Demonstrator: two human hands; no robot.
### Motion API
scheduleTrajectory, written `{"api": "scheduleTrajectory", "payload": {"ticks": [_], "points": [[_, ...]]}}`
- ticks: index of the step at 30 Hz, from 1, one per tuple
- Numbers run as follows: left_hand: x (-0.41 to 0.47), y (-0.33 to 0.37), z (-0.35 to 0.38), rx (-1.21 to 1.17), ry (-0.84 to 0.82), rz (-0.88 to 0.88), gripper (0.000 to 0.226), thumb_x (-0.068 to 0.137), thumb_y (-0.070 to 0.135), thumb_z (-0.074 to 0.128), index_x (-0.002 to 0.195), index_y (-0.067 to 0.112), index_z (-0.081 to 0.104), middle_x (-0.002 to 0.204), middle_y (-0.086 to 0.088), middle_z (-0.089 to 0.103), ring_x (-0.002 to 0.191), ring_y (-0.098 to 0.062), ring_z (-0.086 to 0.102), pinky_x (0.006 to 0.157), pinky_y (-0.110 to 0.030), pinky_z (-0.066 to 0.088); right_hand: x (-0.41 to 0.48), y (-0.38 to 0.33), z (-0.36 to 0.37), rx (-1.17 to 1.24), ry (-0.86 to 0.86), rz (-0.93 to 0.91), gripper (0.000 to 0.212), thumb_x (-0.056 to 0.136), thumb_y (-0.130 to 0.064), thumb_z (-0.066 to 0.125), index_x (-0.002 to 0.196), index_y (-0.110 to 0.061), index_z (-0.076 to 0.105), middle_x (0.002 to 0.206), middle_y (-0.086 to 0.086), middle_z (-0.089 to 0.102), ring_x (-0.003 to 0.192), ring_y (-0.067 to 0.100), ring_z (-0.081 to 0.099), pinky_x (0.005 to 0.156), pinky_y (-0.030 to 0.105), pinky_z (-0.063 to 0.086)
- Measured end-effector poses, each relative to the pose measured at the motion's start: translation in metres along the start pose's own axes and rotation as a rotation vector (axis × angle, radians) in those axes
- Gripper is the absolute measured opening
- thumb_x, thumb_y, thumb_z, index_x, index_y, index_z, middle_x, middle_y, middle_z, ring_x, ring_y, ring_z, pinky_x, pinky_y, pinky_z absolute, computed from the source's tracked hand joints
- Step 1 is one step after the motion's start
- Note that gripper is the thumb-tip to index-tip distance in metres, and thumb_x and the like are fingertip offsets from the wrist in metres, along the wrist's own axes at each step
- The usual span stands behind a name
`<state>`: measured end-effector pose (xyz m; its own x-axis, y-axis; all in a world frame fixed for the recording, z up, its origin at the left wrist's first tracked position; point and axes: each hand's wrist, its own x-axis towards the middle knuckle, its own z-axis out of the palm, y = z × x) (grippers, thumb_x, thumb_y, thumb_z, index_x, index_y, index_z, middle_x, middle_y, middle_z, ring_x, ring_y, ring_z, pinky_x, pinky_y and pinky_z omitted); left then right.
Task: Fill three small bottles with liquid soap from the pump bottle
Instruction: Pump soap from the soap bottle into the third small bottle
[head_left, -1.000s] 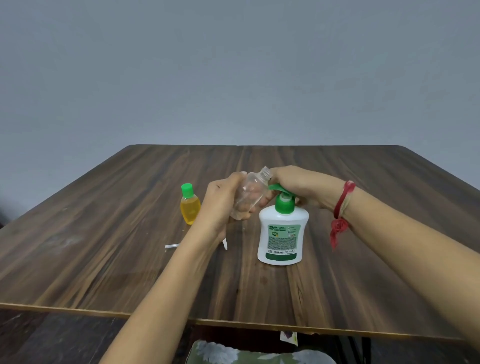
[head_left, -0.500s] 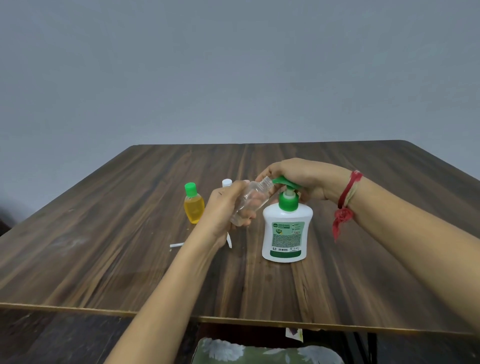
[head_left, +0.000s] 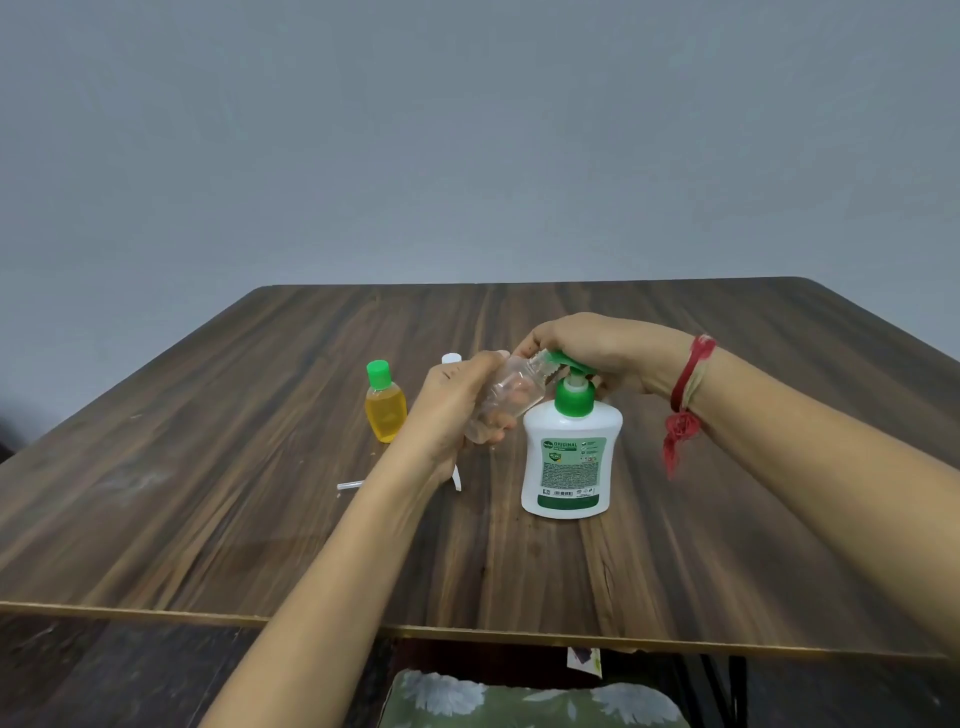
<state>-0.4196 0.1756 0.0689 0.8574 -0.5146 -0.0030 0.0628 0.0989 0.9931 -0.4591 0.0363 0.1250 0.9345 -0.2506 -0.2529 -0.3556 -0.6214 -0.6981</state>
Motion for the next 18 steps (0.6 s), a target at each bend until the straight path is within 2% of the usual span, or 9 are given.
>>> {"api": "scheduleTrajectory", "payload": {"ticks": [3, 6, 8, 10, 12, 14, 16, 18], "points": [[-0.001, -0.004, 0.0, -0.014, -0.007, -0.025, 0.028, 0.094, 0.024, 0.052, 0.08, 0.004, 0.065, 0.053, -0.004, 0.061, 0.039, -0.013, 0.049, 0.038, -0.018, 0.035, -0.002, 0.003, 0.007, -0.022, 0.023, -0.014, 0.033, 0.091, -0.009, 0.037, 0.081, -0.026, 0.063, 0.084, 0.005, 0.062, 0.063, 0.015, 0.049, 0.056, 0.023, 0.036], [-0.003, -0.007, 0.0, -0.054, -0.013, -0.033, 0.03, 0.095, 0.03, 0.049, 0.094, 0.002, 0.059, 0.056, -0.006, 0.061, 0.04, -0.015, 0.049, 0.038, -0.017, 0.035, -0.004, 0.005, 0.009, -0.047, 0.047, -0.03, 0.03, 0.093, -0.01, 0.036, 0.09, -0.024, 0.062, 0.075, 0.001, 0.059, 0.056, 0.012, 0.045, 0.049, 0.022, 0.032], [-0.003, -0.004, -0.001, -0.067, -0.044, -0.028, 0.034, 0.095, 0.036, 0.047, 0.097, 0.004, 0.058, 0.064, -0.009, 0.06, 0.044, -0.017, 0.048, 0.038, -0.018, 0.036, -0.004, 0.003, 0.006, -0.065, 0.05, -0.025, 0.032, 0.093, -0.012, 0.035, 0.085, -0.027, 0.062, 0.071, -0.002, 0.06, 0.059, 0.013, 0.047, 0.056, 0.024, 0.035], [-0.003, 0.0, -0.002, -0.078, -0.078, -0.021, 0.04, 0.095, 0.041, 0.044, 0.088, 0.004, 0.058, 0.067, -0.009, 0.061, 0.044, -0.016, 0.048, 0.037, -0.018, 0.035, -0.002, 0.001, 0.002, -0.057, 0.057, -0.013, 0.033, 0.092, -0.015, 0.035, 0.081, -0.031, 0.062, 0.061, -0.007, 0.064, 0.064, 0.013, 0.05, 0.067, 0.029, 0.038], [-0.004, 0.006, -0.004, -0.08, -0.102, -0.012, 0.04, 0.094, 0.042, 0.042, 0.079, 0.008, 0.058, 0.064, -0.005, 0.063, 0.041, -0.016, 0.051, 0.037, -0.018, 0.034, -0.001, 0.001, 0.0, -0.058, 0.055, -0.007, 0.032, 0.093, -0.018, 0.035, 0.08, -0.031, 0.061, 0.05, -0.012, 0.063, 0.064, 0.013, 0.05, 0.071, 0.032, 0.037], [-0.003, 0.007, -0.007, -0.099, -0.131, -0.025, 0.039, 0.093, 0.041, 0.041, 0.076, 0.01, 0.056, 0.066, -0.005, 0.064, 0.041, -0.018, 0.052, 0.036, -0.017, 0.034, -0.001, 0.001, 0.002, -0.079, 0.038, -0.009, 0.031, 0.094, -0.019, 0.035, 0.081, -0.03, 0.061, 0.058, -0.008, 0.066, 0.063, 0.014, 0.049, 0.066, 0.029, 0.037], [-0.003, 0.005, -0.01, -0.134, -0.161, -0.047, 0.037, 0.092, 0.04, 0.041, 0.075, 0.01, 0.055, 0.071, -0.009, 0.063, 0.042, -0.02, 0.053, 0.036, -0.017, 0.033, -0.001, 0.002, 0.007, -0.109, 0.019, -0.009, 0.031, 0.094, -0.016, 0.035, 0.084, -0.028, 0.062, 0.08, 0.003, 0.065, 0.06, 0.016, 0.047, 0.056, 0.025, 0.036], [-0.003, 0.003, -0.012, -0.16, -0.211, -0.043, 0.034, 0.088, 0.04, 0.046, 0.077, 0.01, 0.055, 0.071, -0.009, 0.063, 0.043, -0.02, 0.055, 0.036, -0.017, 0.034, -0.001, 0.002, 0.008, -0.116, 0.02, -0.006, 0.031, 0.094, -0.015, 0.035, 0.091, -0.024, 0.066, 0.089, 0.008, 0.062, 0.061, 0.018, 0.047, 0.054, 0.024, 0.037]]}}
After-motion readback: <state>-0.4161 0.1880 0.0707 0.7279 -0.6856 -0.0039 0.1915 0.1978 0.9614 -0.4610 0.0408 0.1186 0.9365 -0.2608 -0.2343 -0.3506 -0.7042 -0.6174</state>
